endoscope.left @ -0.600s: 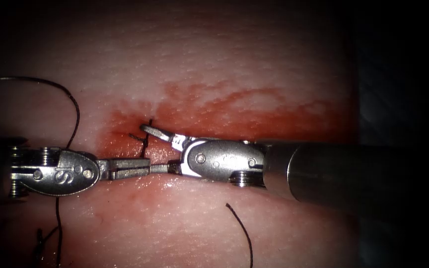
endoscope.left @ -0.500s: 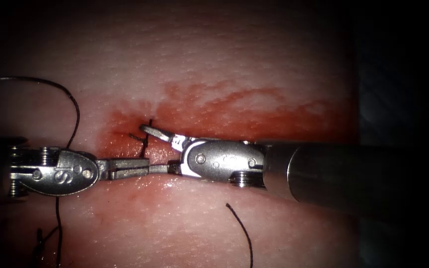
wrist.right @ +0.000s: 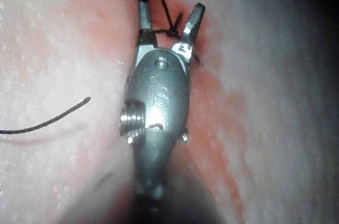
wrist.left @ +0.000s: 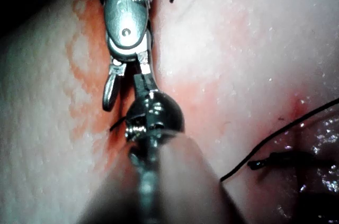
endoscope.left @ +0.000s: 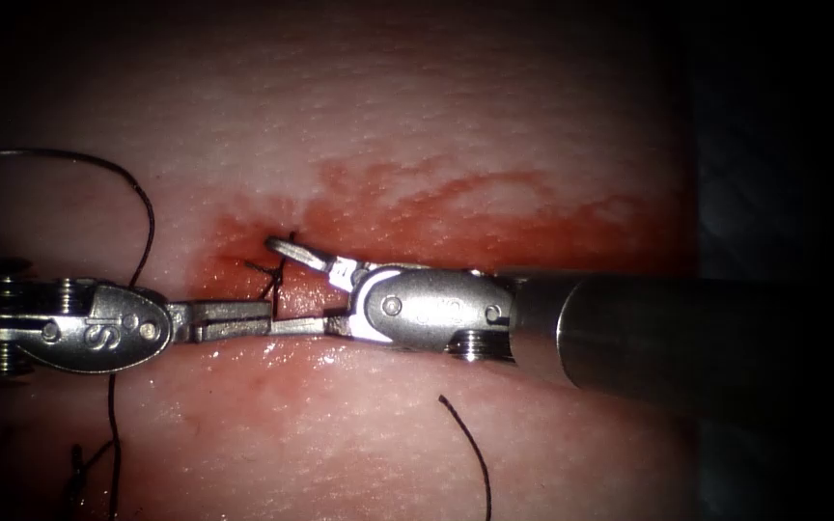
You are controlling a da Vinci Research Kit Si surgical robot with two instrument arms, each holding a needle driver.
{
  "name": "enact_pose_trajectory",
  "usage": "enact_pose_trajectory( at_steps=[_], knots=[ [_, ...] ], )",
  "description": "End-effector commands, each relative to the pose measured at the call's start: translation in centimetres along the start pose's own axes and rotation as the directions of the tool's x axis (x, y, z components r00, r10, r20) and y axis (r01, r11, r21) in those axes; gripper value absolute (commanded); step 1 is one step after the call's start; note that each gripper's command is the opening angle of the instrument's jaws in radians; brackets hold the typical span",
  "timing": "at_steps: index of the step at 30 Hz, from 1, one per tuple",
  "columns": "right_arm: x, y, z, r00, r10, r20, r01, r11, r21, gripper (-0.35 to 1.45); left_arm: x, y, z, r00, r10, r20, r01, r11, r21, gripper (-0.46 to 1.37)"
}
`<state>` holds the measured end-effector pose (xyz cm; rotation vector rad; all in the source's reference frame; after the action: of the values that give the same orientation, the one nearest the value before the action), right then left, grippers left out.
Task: Wound Closure
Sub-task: With the right tool, cut the remaining suture end
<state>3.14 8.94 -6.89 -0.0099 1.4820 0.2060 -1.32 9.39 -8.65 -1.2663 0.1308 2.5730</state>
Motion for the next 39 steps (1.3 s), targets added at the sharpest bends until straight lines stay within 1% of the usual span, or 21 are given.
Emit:
enact_pose_trajectory(
  at_steps=[1, 7, 13, 17, 28, 35, 39],
  knots=[
    [0.00, 0.01, 0.01, 1.000, -0.009, 0.001, 0.009, 1.000, 0.005, 1.21, 0.00, 0.00, 0.00, 1.000, 0.000, -0.004, 0.000, 1.000, -0.003, -0.35],
    [-0.02, 0.03, 0.07, 0.999, -0.045, -0.006, 0.045, 0.999, 0.008, 1.21, 0.00, 0.00, 0.00, 1.000, -0.001, -0.007, 0.001, 1.000, -0.002, -0.35],
    [-0.04, -0.01, 0.17, 0.998, -0.065, -0.012, 0.065, 0.997, 0.032, 1.22, 0.03, 0.01, 0.02, 1.000, -0.003, -0.005, 0.003, 1.000, 0.000, -0.35],
    [-0.03, -0.04, 0.26, 0.997, -0.083, 0.003, 0.083, 0.996, 0.038, 1.27, 0.07, 0.02, 0.03, 1.000, -0.007, -0.005, 0.007, 1.000, 0.003, -0.35],
    [-0.03, -0.06, 0.37, 0.997, -0.083, 0.010, 0.082, 0.996, 0.036, 1.28, 0.15, 0.08, 0.10, 1.000, 0.003, -0.004, -0.003, 1.000, 0.000, -0.35],
    [-0.03, -0.10, 0.47, 0.996, -0.085, 0.011, 0.084, 0.996, 0.031, 1.29, 0.15, 0.08, 0.11, 1.000, 0.003, -0.005, -0.003, 1.000, -0.002, -0.35],
    [-0.03, -0.10, 0.49, 0.996, -0.091, 0.009, 0.091, 0.996, 0.028, 1.28, 0.15, 0.09, 0.11, 1.000, 0.003, -0.005, -0.003, 1.000, -0.002, -0.35]
  ],
)
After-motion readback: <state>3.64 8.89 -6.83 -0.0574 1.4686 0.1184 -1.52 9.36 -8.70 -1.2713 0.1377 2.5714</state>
